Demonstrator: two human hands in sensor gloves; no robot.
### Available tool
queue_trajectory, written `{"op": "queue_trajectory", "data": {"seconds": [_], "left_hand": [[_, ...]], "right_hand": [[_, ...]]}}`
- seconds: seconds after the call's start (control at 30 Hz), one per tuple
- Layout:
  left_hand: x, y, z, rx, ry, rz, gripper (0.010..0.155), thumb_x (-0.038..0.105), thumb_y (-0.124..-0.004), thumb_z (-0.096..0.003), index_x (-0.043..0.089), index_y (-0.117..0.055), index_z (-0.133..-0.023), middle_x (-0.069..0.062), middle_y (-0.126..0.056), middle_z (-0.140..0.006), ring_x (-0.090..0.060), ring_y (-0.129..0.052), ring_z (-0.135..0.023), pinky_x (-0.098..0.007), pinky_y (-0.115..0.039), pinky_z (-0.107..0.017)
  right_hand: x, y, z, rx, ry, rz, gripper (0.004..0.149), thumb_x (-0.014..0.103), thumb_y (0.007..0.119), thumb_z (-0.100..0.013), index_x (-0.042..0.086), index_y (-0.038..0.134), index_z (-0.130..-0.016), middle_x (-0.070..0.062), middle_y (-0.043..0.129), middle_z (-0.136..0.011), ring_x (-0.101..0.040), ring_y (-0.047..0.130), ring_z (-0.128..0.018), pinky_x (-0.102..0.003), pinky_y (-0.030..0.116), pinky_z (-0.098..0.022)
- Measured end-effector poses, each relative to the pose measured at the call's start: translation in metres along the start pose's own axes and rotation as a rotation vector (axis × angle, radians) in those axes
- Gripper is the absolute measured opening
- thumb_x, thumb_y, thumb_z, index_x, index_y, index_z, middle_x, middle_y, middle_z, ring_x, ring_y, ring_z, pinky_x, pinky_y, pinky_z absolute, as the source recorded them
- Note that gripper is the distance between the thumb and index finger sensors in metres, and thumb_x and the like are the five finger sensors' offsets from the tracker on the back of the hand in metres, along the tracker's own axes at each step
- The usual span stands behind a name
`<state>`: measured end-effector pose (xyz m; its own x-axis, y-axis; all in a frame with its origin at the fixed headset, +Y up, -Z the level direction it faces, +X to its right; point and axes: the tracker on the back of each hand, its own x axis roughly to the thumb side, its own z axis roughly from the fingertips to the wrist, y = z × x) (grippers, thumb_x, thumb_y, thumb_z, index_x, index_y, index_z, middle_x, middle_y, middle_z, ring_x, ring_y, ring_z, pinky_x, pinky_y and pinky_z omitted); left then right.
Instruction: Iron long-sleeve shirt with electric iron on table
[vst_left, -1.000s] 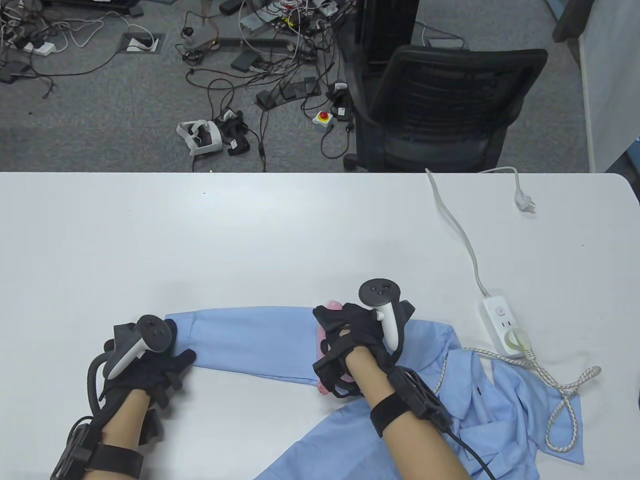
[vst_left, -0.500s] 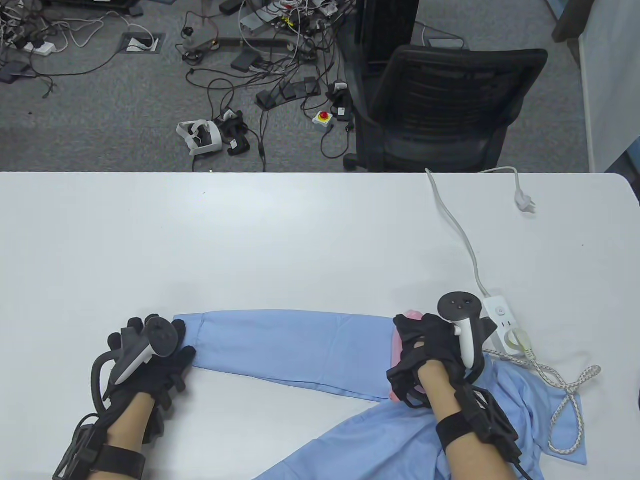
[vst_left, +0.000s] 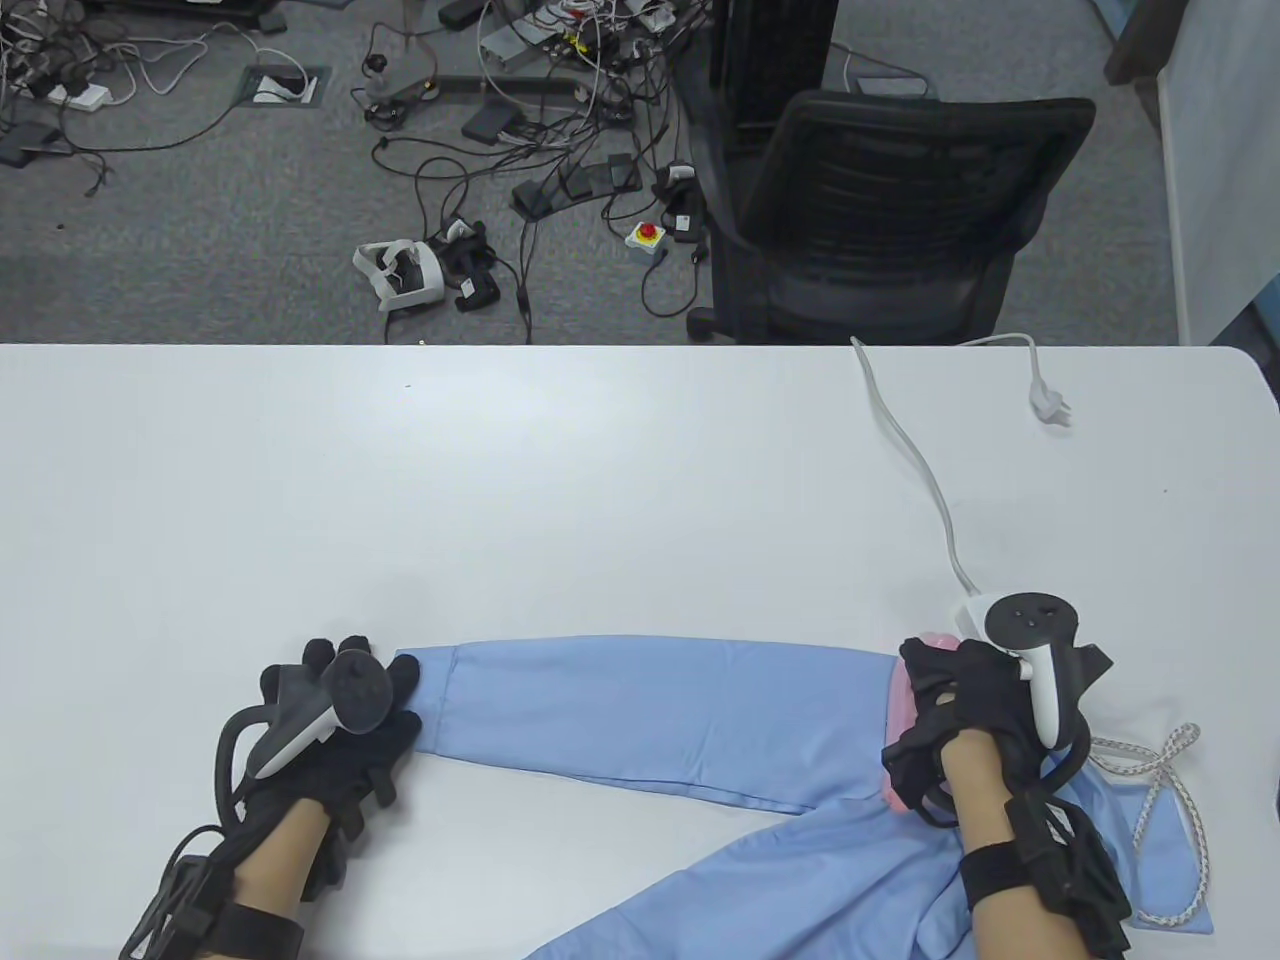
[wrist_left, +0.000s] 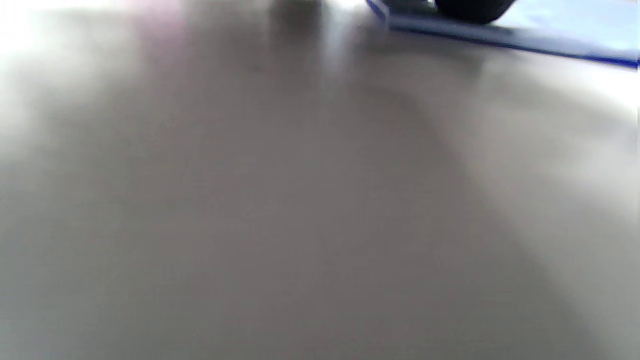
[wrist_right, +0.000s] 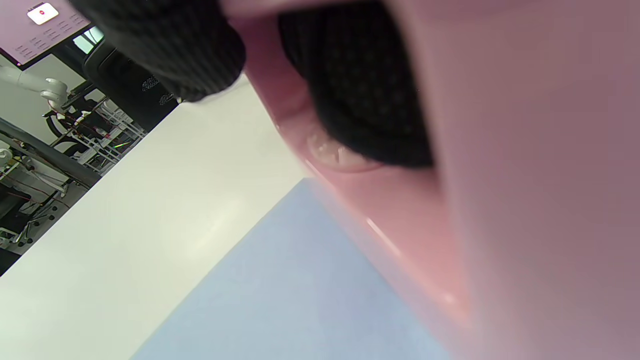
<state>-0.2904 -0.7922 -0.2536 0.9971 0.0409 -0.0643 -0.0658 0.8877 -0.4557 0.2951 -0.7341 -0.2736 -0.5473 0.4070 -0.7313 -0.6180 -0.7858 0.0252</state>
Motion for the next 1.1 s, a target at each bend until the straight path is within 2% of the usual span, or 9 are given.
{"op": "queue_trajectory", "data": {"seconds": [0.2,0.33,0.43,0.57,0.63,0.67,0.77,0.87,1.1], "left_hand": [[0.004,0.001,0.000,-0.034,0.007,-0.021,0.060,0.063,-0.059,-0.0505,0.055,-0.031,-0.102,0.002,-0.008,-0.120,-0.027,0.002,-0.106,-0.060,0.002,-0.068],[0.003,0.000,-0.001,-0.063,0.009,0.004,0.059,0.063,-0.058,-0.0509,0.055,-0.029,-0.102,0.002,-0.008,-0.120,-0.028,0.002,-0.105,-0.060,0.002,-0.067],[0.004,0.001,-0.001,-0.062,0.009,-0.009,0.059,0.063,-0.059,-0.0507,0.056,-0.029,-0.102,0.002,-0.008,-0.120,-0.027,0.002,-0.105,-0.060,0.002,-0.068],[0.004,0.001,-0.001,-0.065,0.010,-0.008,0.059,0.063,-0.058,-0.0510,0.055,-0.029,-0.102,0.002,-0.008,-0.120,-0.028,0.002,-0.105,-0.060,0.002,-0.068],[0.004,0.002,-0.001,-0.070,0.009,-0.003,0.059,0.063,-0.059,-0.0511,0.055,-0.029,-0.102,0.002,-0.008,-0.120,-0.028,0.002,-0.105,-0.060,0.002,-0.068],[0.004,0.002,-0.001,-0.072,0.009,-0.002,0.059,0.063,-0.059,-0.0511,0.055,-0.029,-0.102,0.002,-0.008,-0.120,-0.028,0.002,-0.105,-0.060,0.002,-0.068],[0.004,0.002,-0.001,-0.077,0.009,0.002,0.059,0.063,-0.059,-0.0511,0.055,-0.029,-0.102,0.002,-0.008,-0.120,-0.028,0.002,-0.105,-0.060,0.002,-0.068],[0.004,0.002,-0.001,-0.077,0.008,0.001,0.059,0.062,-0.059,-0.0513,0.055,-0.029,-0.102,0.002,-0.008,-0.120,-0.028,0.002,-0.105,-0.060,0.002,-0.068],[0.004,0.002,-0.002,-0.084,0.007,0.002,0.059,0.062,-0.059,-0.0515,0.055,-0.029,-0.102,0.002,-0.008,-0.120,-0.028,0.002,-0.105,-0.060,0.002,-0.068]], "right_hand": [[0.000,-0.003,-0.004,-0.019,0.016,0.028,0.064,0.059,0.078,-0.037,0.004,0.072,-0.071,-0.006,0.082,-0.047,-0.011,0.100,-0.018,-0.030,0.092,-0.018],[0.003,0.000,0.005,-0.034,0.016,-0.015,0.065,0.059,0.078,-0.034,0.005,0.071,-0.070,-0.004,0.083,-0.047,-0.010,0.102,-0.021,-0.029,0.094,-0.019],[0.023,-0.003,0.024,-0.008,-0.069,-0.108,0.064,0.058,0.077,-0.034,0.005,0.070,-0.070,-0.004,0.082,-0.048,-0.010,0.103,-0.022,-0.029,0.094,-0.020],[0.080,-0.018,0.074,0.067,-0.219,-0.153,0.066,0.058,0.076,-0.035,0.005,0.067,-0.073,-0.005,0.080,-0.052,-0.010,0.102,-0.027,-0.030,0.094,-0.023],[0.117,-0.019,0.109,0.135,-0.311,-0.126,0.066,0.057,0.075,-0.036,0.005,0.065,-0.074,-0.004,0.079,-0.054,-0.010,0.101,-0.030,-0.030,0.093,-0.026],[0.126,-0.018,0.117,0.154,-0.333,-0.118,0.066,0.057,0.075,-0.036,0.005,0.064,-0.074,-0.004,0.078,-0.054,-0.010,0.101,-0.030,-0.029,0.093,-0.026],[0.169,0.007,0.157,0.278,-0.428,-0.097,0.066,0.057,0.074,-0.037,0.005,0.063,-0.075,-0.004,0.077,-0.056,-0.010,0.101,-0.032,-0.029,0.093,-0.028],[0.195,0.047,0.178,0.352,-0.478,-0.077,0.065,0.057,0.073,-0.037,0.005,0.062,-0.076,-0.004,0.077,-0.057,-0.009,0.100,-0.034,-0.029,0.093,-0.029],[0.212,0.147,0.184,0.595,-0.421,-0.059,0.065,0.050,0.075,-0.039,0.004,0.055,-0.079,-0.007,0.071,-0.064,-0.013,0.098,-0.043,-0.033,0.091,-0.036]]}}
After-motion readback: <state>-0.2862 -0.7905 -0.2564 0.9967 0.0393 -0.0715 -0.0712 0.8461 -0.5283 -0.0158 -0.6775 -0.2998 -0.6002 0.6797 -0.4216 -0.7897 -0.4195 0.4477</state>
